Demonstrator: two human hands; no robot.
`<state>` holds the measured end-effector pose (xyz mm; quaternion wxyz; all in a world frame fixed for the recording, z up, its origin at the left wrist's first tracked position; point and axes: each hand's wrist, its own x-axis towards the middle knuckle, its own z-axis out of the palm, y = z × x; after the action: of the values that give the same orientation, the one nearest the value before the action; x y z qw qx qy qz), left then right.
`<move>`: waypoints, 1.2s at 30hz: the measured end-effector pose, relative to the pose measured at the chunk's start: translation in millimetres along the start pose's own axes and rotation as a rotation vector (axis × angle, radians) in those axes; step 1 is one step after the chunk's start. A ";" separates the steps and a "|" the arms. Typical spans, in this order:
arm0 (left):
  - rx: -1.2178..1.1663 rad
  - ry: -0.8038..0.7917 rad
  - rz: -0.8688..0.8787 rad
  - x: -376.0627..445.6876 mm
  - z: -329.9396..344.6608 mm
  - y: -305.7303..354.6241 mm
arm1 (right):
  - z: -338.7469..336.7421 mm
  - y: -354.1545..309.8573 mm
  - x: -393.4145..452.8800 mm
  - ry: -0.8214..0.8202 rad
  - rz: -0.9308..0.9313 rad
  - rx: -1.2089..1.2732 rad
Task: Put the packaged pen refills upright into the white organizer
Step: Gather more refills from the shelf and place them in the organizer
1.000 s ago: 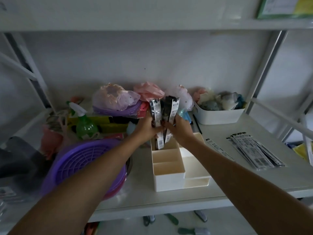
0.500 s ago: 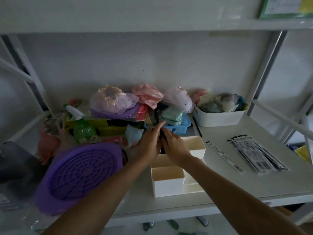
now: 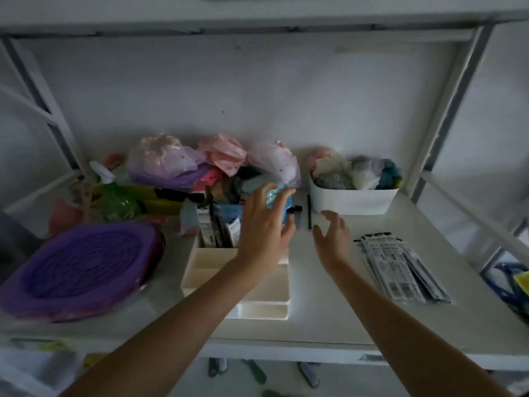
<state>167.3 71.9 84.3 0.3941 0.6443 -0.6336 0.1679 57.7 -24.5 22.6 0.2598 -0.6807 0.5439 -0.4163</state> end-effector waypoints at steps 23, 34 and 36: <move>-0.199 -0.778 -0.722 -22.4 202.0 149.5 | -131.0 153.5 39.9 -0.481 0.119 -0.285; -0.652 -0.641 -1.129 -17.5 196.8 143.7 | -136.9 147.0 47.6 -0.443 0.179 -0.060; -0.672 -0.631 -1.092 -9.5 189.2 137.8 | -137.8 139.7 52.4 -0.406 0.165 -0.050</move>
<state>-18.4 -42.2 -1.6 0.3970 0.7309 -0.3219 -0.4522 -129.3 -99.1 -3.7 0.3801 -0.7099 0.5447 -0.2345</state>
